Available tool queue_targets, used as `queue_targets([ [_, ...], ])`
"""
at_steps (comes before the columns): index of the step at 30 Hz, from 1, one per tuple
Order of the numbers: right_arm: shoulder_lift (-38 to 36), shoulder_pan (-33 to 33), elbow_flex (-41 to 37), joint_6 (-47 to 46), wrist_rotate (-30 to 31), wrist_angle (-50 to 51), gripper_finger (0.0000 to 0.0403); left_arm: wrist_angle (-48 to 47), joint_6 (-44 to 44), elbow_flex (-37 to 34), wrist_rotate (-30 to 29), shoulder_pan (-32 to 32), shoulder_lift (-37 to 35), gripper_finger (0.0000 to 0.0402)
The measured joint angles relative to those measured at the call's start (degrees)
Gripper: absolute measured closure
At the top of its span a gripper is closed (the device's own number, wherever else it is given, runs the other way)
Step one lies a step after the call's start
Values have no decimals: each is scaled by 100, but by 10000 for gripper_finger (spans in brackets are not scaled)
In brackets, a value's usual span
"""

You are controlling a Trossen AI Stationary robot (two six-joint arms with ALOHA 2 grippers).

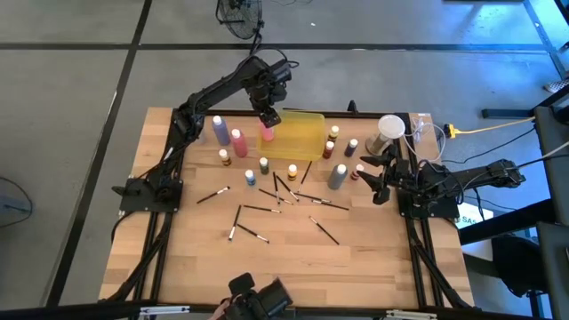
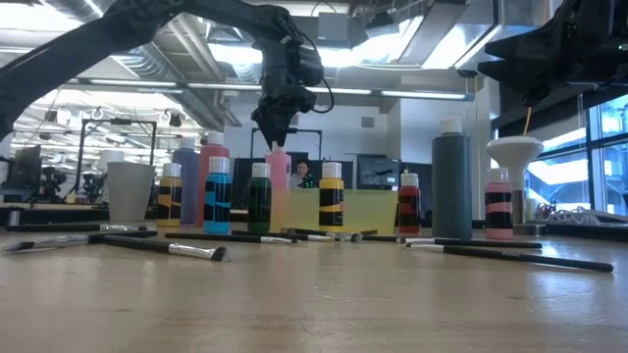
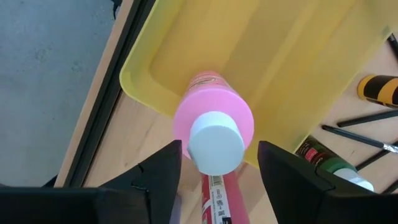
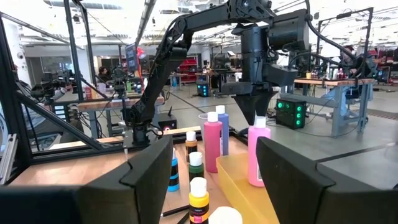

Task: Pick & Place Paint Supplies
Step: Put the silver paintbrush into the white cup

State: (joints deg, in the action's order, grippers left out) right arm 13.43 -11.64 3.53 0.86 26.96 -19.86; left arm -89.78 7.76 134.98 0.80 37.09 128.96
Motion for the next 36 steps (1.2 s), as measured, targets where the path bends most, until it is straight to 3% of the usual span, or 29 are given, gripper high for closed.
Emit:
queue_targets([
  [12, 0, 0, 0, 0, -1, 0, 169, -22, -165, 0, -369, -90, -701, 193],
  [26, 1, -2, 0, -15, -7, 85, 169, -11, -354, -33, -304, -1047, -2998, 193],
  [31, 1, -1, 0, -165, -17, 82, 169, -10, -1226, -613, -279, -1548, -3620, 197],
  [36, 2, -2, 0, -194, -17, 83, 170, -21, -2179, -1815, -125, -2316, -4287, 202],
])
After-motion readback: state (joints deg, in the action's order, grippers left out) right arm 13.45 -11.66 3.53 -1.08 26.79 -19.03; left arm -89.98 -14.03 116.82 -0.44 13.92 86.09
